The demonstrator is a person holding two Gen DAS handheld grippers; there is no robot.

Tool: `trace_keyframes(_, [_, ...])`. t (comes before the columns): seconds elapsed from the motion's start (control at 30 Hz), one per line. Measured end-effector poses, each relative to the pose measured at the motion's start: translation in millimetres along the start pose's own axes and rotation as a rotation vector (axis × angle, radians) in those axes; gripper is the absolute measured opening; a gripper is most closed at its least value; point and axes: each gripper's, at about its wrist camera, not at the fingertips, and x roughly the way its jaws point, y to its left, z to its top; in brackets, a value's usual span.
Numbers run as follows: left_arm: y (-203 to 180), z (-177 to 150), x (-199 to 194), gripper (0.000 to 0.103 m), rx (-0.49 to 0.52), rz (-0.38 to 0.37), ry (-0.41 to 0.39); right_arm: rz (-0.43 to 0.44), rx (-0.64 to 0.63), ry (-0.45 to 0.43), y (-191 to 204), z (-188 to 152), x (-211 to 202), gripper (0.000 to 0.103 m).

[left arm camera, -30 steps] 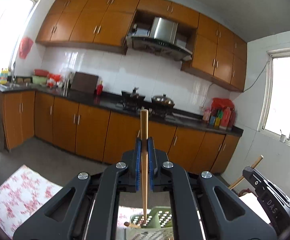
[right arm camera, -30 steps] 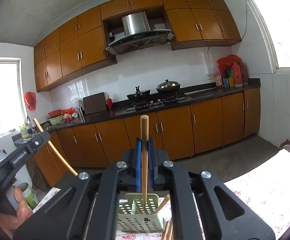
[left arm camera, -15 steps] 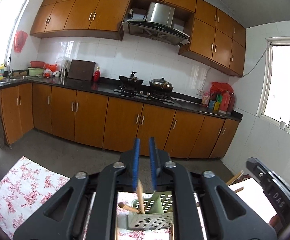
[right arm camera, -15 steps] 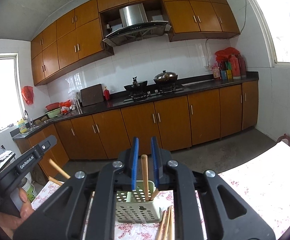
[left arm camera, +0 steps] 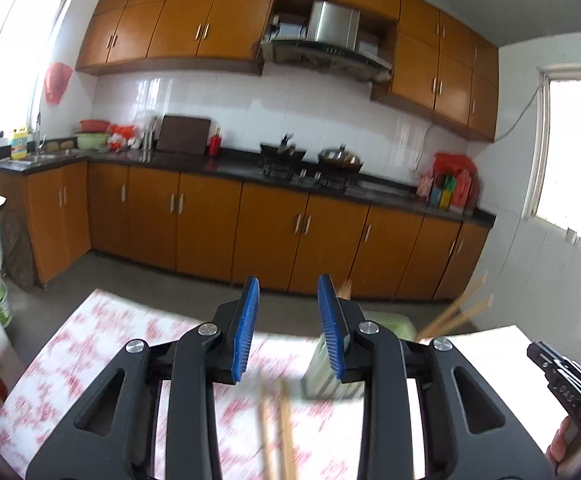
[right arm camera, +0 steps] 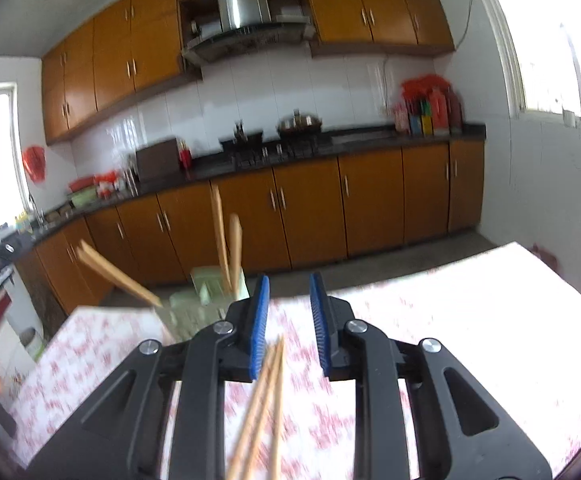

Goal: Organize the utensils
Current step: 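Grasp a chopstick on the cloth with the right gripper while the left grasps another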

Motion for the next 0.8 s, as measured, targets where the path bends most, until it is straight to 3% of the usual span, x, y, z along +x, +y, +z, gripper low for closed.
trace_keyframes(0.03, [7, -13, 1, 0.031, 0.014, 0.016, 0.032, 0.0, 0.0, 0.0, 0, 0, 0, 0.022])
trace_keyframes(0.2, [39, -73, 25, 0.031, 0.034, 0.073, 0.219, 0.047, -0.024, 0.252, 3, -69, 51, 0.022])
trace_keyframes(0.3, [55, -105, 39, 0.031, 0.007, 0.08, 0.327, 0.053, -0.052, 0.361, 14, -97, 77, 0.022])
trace_keyframes(0.43, [65, -130, 45, 0.031, -0.005, 0.063, 0.4, 0.026, -0.086, 0.418, 22, -122, 92, 0.022])
trace_keyframes(0.63, [59, -146, 52, 0.031, -0.003, 0.01, 0.435, -0.002, -0.101, 0.446, 20, -133, 104, 0.021])
trace_keyframes(0.73, [50, -150, 58, 0.031, 0.008, -0.014, 0.451, -0.038, -0.128, 0.437, 21, -133, 107, 0.008])
trace_keyframes(0.8, [44, -153, 62, 0.031, 0.013, -0.032, 0.464, -0.046, -0.1, 0.437, 14, -128, 110, 0.008])
